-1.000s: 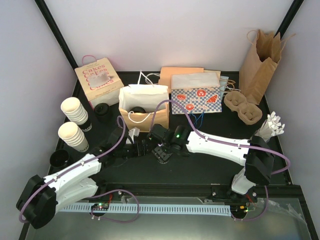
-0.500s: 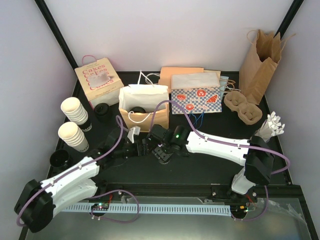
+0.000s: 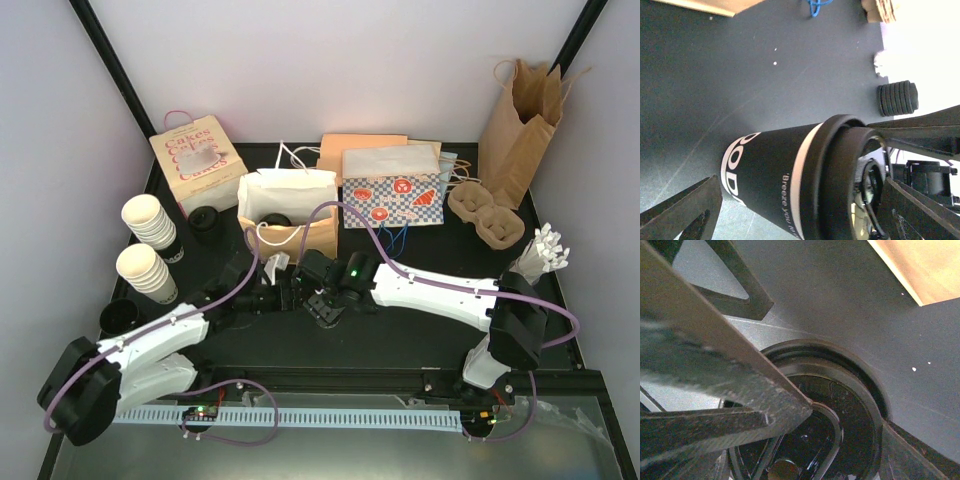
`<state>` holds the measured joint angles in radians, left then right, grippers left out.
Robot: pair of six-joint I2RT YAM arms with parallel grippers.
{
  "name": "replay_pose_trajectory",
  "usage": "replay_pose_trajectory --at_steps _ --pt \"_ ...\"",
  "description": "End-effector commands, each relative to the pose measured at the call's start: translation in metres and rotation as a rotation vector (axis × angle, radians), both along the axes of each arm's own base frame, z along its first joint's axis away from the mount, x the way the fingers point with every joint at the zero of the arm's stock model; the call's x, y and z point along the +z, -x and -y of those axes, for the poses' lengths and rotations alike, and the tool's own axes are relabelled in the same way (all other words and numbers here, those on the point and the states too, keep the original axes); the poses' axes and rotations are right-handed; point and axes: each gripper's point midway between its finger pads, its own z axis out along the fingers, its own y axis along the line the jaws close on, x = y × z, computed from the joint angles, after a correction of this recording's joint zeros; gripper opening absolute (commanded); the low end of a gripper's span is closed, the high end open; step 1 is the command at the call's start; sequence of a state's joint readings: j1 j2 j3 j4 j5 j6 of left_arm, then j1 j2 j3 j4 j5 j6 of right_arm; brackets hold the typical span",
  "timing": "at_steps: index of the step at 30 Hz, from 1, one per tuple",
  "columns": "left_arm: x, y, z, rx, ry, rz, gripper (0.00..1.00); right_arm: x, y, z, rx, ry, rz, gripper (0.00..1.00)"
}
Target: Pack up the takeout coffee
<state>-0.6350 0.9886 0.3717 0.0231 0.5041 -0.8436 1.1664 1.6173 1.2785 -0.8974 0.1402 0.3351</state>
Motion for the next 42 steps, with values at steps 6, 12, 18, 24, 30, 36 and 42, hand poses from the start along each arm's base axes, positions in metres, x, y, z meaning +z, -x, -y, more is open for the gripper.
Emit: replay_pose_trajectory --at_steps 6,12,18,24,30,36,42 --pt "0.01 0.002 0.014 -0.091 0.023 0.008 0.91 -0.039 0.024 0.021 0.029 0.14 -0.102 0.72" --pt "-0.011 0.004 0.013 -0.104 -0.031 -0.051 0.89 -0.021 0.018 0.016 0.022 0.098 -0.06 0.77" --pt "-0.017 0.003 0.009 -0.093 -0.061 -0.062 0.88 -0.011 0.01 0.016 0.001 0.096 -0.016 0.94" --pt "-0.018 0.003 0.009 -0.094 -0.066 -0.066 0.87 0.009 0.006 0.014 -0.006 0.046 0.019 1.0" --pt "-0.011 0.003 0.011 -0.097 -0.053 -0.053 0.88 0.036 0.0 0.017 -0.033 -0.022 0.083 1.0" --pt "0.005 0.001 0.012 -0.099 -0.038 -0.019 0.92 0.077 -0.013 0.027 -0.108 -0.138 0.199 1.0" --pt "0.024 0.0 0.008 -0.091 -0.042 0.023 0.97 0.131 -0.025 0.048 -0.236 -0.308 0.342 1.0"
